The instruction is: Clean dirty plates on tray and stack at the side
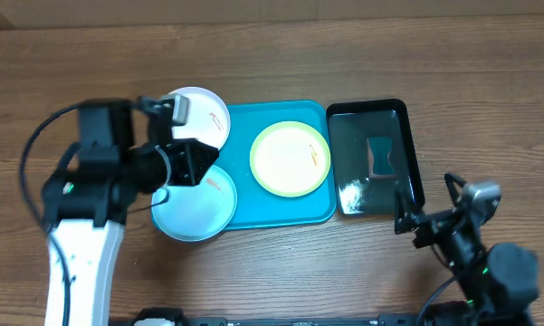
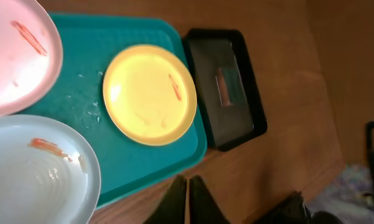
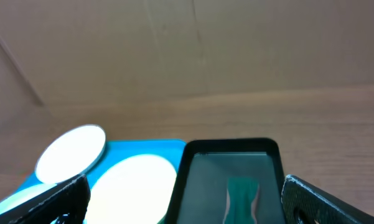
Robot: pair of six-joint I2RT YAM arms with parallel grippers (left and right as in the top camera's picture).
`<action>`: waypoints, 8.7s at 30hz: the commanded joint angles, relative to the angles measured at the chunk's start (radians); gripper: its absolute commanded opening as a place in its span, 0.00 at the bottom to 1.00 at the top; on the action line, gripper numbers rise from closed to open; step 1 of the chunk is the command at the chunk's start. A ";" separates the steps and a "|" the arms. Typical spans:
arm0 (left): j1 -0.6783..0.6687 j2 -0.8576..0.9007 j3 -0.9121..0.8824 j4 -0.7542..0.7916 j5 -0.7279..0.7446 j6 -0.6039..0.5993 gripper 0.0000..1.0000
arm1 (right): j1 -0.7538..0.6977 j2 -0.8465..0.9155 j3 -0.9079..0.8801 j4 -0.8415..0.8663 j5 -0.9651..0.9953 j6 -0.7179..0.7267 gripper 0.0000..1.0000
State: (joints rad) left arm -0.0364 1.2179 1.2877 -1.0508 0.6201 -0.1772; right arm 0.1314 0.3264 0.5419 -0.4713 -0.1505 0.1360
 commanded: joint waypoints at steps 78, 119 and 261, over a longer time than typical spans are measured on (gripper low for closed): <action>-0.294 0.749 0.035 0.302 -0.496 -0.122 0.21 | -0.003 1.456 1.013 -0.686 0.090 -0.085 0.77; -0.278 0.752 0.067 0.295 -0.494 -0.123 0.18 | -0.003 1.458 0.851 -0.536 0.090 -0.084 0.79; -0.200 0.756 0.050 0.281 -0.409 -0.115 0.04 | 0.090 1.462 0.858 -0.547 0.156 -0.032 0.04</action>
State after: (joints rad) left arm -0.2291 1.9793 1.3247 -0.7696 0.1989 -0.3115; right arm 0.2241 1.7947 1.3376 -1.0069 -0.0086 0.0975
